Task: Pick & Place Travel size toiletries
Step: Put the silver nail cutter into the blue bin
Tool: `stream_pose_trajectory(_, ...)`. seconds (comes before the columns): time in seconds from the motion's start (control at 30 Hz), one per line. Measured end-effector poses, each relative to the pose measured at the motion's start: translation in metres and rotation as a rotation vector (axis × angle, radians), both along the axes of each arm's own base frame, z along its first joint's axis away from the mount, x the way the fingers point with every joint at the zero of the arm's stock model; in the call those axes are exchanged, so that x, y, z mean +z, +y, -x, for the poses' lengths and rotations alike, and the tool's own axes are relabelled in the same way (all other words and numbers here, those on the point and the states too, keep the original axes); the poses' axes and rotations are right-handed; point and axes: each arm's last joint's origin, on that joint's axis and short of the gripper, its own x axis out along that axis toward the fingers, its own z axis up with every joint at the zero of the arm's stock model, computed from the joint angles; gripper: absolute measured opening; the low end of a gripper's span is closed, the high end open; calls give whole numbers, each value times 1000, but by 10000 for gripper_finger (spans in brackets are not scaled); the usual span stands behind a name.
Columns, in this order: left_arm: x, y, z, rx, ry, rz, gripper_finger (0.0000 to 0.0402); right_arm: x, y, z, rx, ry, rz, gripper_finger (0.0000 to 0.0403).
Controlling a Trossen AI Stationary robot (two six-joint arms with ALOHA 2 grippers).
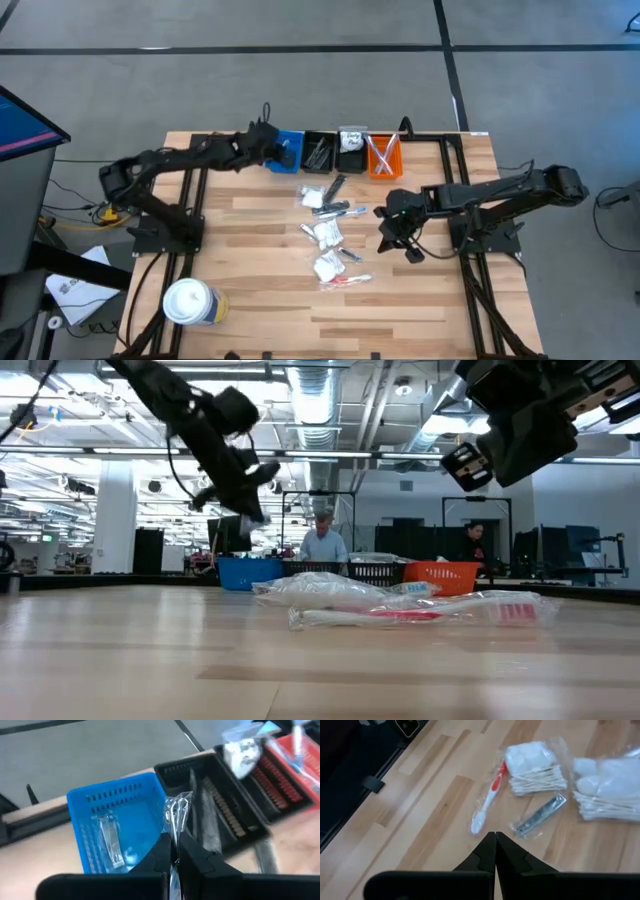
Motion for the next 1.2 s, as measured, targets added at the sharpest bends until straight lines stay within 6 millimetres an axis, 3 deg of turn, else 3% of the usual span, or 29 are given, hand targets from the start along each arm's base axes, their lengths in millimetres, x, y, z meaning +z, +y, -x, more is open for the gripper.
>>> stream_pose_trajectory(0.33,-33,46,-27,-26,31,46,5,0,9,1,51,-13,10,0)
stream_pose_trajectory(0.63,-40,58,-38,52,195,124,5,0,11,2,67,-9,14,0)
stream_pose_trajectory(0.83,-42,59,-38,56,202,127,11,0,11,2,68,-9,15,0)
stream_pose_trajectory(0.97,-42,59,-37,70,214,111,49,0,11,2,66,-7,12,0)
stream_pose_trajectory(1.2,-41,60,-37,112,238,73,165,0,11,2,66,-7,12,0)
